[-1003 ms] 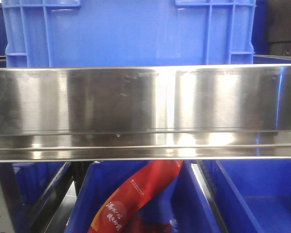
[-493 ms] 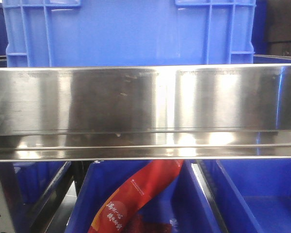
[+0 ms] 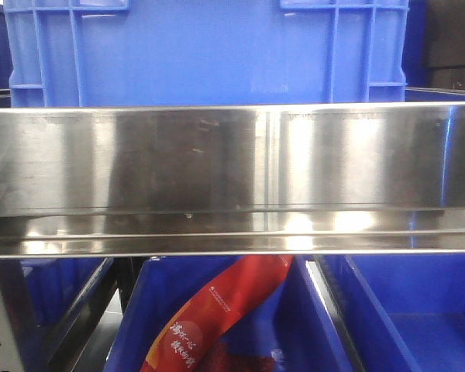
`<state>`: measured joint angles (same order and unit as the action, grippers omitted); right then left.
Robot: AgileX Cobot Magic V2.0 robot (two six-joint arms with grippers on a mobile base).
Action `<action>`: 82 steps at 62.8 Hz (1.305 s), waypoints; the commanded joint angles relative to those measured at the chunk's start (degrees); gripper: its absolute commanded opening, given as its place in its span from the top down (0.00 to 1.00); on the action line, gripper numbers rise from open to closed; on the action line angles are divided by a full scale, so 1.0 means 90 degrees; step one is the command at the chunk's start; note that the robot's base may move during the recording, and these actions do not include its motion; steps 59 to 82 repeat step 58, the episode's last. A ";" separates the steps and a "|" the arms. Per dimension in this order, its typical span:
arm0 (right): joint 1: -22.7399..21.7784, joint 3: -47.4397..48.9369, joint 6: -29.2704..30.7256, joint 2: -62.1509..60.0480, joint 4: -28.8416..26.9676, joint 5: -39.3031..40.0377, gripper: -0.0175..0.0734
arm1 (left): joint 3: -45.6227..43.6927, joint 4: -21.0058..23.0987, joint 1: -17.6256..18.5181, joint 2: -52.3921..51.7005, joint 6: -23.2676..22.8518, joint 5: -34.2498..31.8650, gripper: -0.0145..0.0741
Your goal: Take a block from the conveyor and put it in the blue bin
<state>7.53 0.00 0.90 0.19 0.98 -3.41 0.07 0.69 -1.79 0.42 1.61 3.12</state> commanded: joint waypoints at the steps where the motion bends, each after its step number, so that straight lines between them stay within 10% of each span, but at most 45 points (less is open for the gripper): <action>1: -0.0020 0.0000 0.0030 -0.0022 0.0036 0.0130 0.99 | -0.0008 0.0043 -0.0026 -0.0046 -0.0035 -0.0149 0.96; 82: -0.0020 0.0000 0.0030 -0.0022 0.0036 0.0130 0.99 | -0.0008 0.0043 -0.0026 -0.0046 -0.0035 -0.0149 0.96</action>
